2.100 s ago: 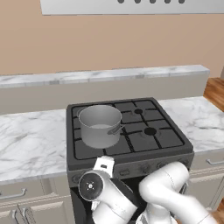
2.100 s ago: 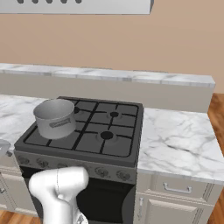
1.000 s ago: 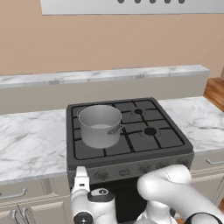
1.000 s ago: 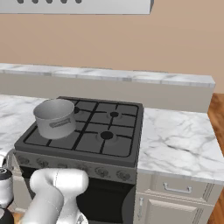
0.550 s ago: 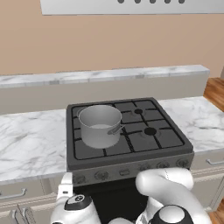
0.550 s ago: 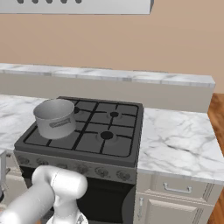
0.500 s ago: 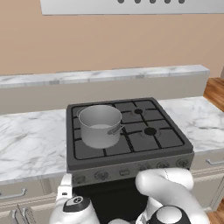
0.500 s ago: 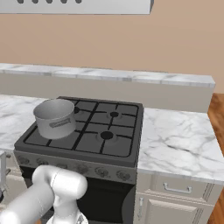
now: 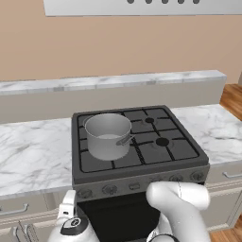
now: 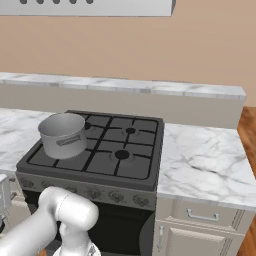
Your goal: Turn off the front left burner of the stove.
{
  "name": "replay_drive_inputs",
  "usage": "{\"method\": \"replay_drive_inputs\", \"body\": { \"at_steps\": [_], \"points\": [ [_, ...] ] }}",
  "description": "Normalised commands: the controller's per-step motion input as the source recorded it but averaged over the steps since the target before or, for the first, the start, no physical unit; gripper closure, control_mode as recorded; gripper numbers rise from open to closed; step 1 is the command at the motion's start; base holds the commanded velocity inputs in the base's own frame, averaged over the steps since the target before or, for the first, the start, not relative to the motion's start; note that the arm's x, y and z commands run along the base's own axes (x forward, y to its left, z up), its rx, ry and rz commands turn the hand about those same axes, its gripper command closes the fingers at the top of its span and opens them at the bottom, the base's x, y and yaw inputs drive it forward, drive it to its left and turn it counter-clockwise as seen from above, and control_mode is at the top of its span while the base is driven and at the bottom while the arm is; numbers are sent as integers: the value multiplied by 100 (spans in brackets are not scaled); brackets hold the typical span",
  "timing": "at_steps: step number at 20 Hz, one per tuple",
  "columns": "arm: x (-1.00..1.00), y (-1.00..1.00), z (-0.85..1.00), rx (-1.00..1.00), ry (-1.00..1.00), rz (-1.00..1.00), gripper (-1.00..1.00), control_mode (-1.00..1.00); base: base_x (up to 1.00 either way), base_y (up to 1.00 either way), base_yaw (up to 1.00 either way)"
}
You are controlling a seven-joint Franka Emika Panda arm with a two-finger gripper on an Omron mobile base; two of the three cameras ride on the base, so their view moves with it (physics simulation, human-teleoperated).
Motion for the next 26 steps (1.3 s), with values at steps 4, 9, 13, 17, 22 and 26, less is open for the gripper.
{"method": "replay_drive_inputs", "body": {
  "at_steps": [4, 9, 13, 17, 22, 26],
  "points": [
    [1, -31, -25, 0, -2, -6, -100, -100, 0, 0, 0],
    [0, -30, -12, 0, 0, -5, -100, -100, 0, 0, 0],
    [0, -1, 9, 0, 0, -3, -100, -100, 0, 0, 0],
    [-8, -6, 30, -1, 2, -3, -100, -100, 0, 0, 0],
    [-13, -10, 30, -7, 9, -1, -100, -100, 0, 0, 0],
    [-8, -12, 13, -16, 14, 0, -100, -100, 0, 0, 0]
  ]
}}
